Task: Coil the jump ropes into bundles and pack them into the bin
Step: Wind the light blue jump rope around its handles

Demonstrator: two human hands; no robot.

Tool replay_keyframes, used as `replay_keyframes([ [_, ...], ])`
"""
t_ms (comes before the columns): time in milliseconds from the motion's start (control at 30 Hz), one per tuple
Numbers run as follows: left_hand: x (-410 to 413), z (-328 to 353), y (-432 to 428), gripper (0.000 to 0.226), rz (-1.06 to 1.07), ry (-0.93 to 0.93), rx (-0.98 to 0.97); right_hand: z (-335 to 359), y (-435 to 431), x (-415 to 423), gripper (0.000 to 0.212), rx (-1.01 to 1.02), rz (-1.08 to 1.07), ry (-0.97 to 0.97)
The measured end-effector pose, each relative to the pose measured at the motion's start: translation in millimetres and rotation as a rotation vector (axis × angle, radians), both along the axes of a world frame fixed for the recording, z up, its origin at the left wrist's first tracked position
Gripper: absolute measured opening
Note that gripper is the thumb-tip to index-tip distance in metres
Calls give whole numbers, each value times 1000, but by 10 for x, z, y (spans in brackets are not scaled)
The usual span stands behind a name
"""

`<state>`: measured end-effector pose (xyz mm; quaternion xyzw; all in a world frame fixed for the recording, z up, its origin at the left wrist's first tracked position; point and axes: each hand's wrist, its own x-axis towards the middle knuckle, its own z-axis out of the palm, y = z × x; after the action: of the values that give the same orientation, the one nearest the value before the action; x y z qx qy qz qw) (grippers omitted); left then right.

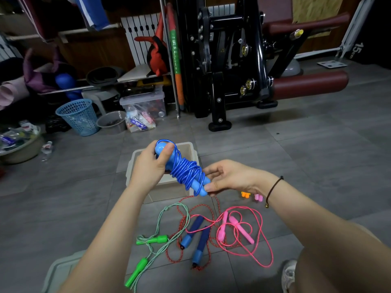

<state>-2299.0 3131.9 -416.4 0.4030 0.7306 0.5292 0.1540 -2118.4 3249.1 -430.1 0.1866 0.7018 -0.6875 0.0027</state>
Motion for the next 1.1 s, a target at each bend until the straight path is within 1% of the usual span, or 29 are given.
replay_keyframes([
  [67,19,8,-26,35,103,148,-34,-15,-63,-15,30,17,-16,41],
  [100,18,22,-46,36,139,156,-33,-17,-76,-21,30,-30,-53,74],
  [167,-34,19,-76,46,95,43,-7,16,-54,-27,31,-197,-198,169],
  [200,-39,20,-90,49,34,-9,2,42,-21,-34,31,-255,-291,219],
  [233,-23,7,-100,49,-30,-25,-2,63,17,-40,31,-267,-382,250],
  [267,27,-14,-103,48,-88,-17,-19,80,51,-43,30,-229,-468,260],
  [367,275,-122,-110,45,-197,-46,-82,50,96,-50,28,13,-663,259],
  [467,387,-205,-111,48,-157,-107,-131,56,60,-28,18,160,-726,326],
  [567,380,-203,-113,51,-148,-284,-64,92,9,-18,15,157,-727,420],
  [633,390,-177,-115,52,-156,-360,-20,92,-10,-6,14,193,-706,422],
  [700,411,-143,-116,44,-127,-471,42,79,-14,2,16,216,-673,434],
  [767,442,-91,-116,30,-58,-678,127,75,-26,-5,21,218,-632,480],
  [867,470,-69,-99,27,15,-1010,176,75,-73,-31,28,315,-589,550],
  [900,490,-80,-87,29,7,-1066,172,86,-79,-41,29,362,-590,561],
  [933,516,-97,-75,30,-11,-1079,164,97,-73,-55,29,393,-614,569],
  [967,550,-111,-56,31,-25,-1055,155,110,-58,-79,28,390,-661,583],
  [1000,598,-109,-42,30,-32,-1019,154,122,-40,-106,27,331,-732,603],
  [1067,715,-102,-11,26,-35,-942,184,151,-8,-165,23,74,-865,645],
  [1100,768,-104,3,25,-20,-904,203,155,3,-196,18,-64,-892,661],
])
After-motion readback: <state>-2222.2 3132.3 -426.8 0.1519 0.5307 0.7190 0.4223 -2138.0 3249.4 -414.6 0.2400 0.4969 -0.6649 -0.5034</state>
